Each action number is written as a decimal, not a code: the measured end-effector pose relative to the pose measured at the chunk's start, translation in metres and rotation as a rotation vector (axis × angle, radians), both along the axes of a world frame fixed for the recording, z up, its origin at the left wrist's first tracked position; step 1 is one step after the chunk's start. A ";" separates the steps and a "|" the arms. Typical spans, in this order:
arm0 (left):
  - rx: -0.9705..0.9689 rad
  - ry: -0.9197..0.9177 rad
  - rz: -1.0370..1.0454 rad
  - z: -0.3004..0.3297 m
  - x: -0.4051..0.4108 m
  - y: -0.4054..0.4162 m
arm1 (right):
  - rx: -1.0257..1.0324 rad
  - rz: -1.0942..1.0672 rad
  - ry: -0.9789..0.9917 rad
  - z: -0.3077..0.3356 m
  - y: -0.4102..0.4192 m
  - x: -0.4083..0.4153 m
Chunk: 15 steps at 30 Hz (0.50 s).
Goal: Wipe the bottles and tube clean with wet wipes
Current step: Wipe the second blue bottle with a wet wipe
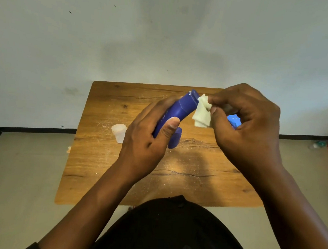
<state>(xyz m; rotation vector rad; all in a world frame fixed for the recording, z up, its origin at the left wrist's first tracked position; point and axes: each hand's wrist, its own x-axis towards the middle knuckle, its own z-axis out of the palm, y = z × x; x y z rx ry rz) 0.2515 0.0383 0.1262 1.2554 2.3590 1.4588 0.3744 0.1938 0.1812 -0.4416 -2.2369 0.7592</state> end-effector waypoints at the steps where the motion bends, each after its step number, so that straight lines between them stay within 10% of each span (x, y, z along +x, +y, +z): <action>1: 0.004 -0.009 0.001 0.000 0.000 -0.001 | -0.014 0.017 -0.006 0.002 0.000 0.002; 8: 0.001 0.032 -0.013 0.003 0.001 -0.001 | -0.071 -0.158 0.122 0.019 0.004 0.003; 15: 0.018 -0.001 0.029 0.003 0.002 -0.005 | -0.304 0.109 0.029 0.009 -0.009 0.005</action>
